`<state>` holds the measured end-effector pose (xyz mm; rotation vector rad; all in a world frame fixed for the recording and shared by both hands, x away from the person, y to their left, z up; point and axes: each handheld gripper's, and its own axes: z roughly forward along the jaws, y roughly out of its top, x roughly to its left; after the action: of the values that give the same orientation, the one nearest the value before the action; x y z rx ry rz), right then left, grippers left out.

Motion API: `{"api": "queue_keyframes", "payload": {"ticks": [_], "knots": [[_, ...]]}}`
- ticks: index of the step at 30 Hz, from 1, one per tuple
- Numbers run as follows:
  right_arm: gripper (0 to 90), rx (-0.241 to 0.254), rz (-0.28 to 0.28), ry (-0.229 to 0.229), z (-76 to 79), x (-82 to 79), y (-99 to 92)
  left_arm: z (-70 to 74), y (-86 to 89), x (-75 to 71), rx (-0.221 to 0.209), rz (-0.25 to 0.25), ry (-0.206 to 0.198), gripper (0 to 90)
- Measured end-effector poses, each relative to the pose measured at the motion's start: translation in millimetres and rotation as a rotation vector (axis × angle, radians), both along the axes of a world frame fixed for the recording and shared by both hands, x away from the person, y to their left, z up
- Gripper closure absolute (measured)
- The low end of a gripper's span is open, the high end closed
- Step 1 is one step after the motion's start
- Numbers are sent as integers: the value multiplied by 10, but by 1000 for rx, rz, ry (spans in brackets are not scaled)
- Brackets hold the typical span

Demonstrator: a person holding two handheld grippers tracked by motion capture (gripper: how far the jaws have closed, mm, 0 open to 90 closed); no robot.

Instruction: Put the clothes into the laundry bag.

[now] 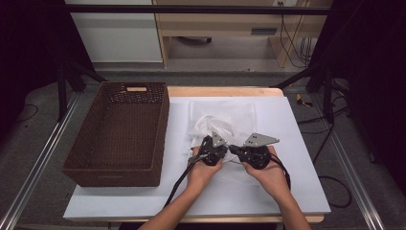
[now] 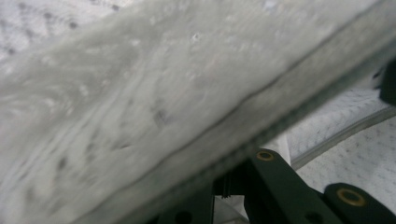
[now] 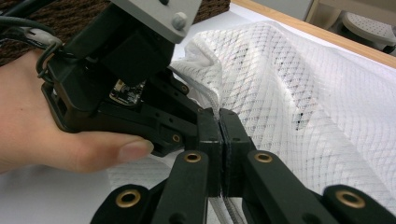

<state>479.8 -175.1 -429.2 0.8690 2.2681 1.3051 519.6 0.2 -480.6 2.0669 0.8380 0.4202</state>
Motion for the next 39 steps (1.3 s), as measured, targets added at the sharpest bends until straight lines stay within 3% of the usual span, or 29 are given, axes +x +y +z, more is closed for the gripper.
{"api": "queue_keyframes", "payload": {"ticks": [7, 12, 16, 28, 33, 39], "knots": [[892, 1, -1, -1, 4, -1, -3, -11, 53, -22, -12, 19, 7, 900], [892, -2, 3, 0, -1, 0, 6, -8, 98, -23, 6, 33, 4, 900], [893, -1, 2, -1, 3, -3, 10, -28, 89, 2, -15, 32, 6, 900], [892, -5, 13, 2, -4, -9, 37, -20, 85, 126, -20, 57, -10, 900], [892, -10, 16, 5, -14, -8, 56, -28, 54, 181, -26, 61, 2, 900], [892, -4, 8, 5, -13, 0, 26, 40, 106, 35, -20, 22, 6, 900]]}}
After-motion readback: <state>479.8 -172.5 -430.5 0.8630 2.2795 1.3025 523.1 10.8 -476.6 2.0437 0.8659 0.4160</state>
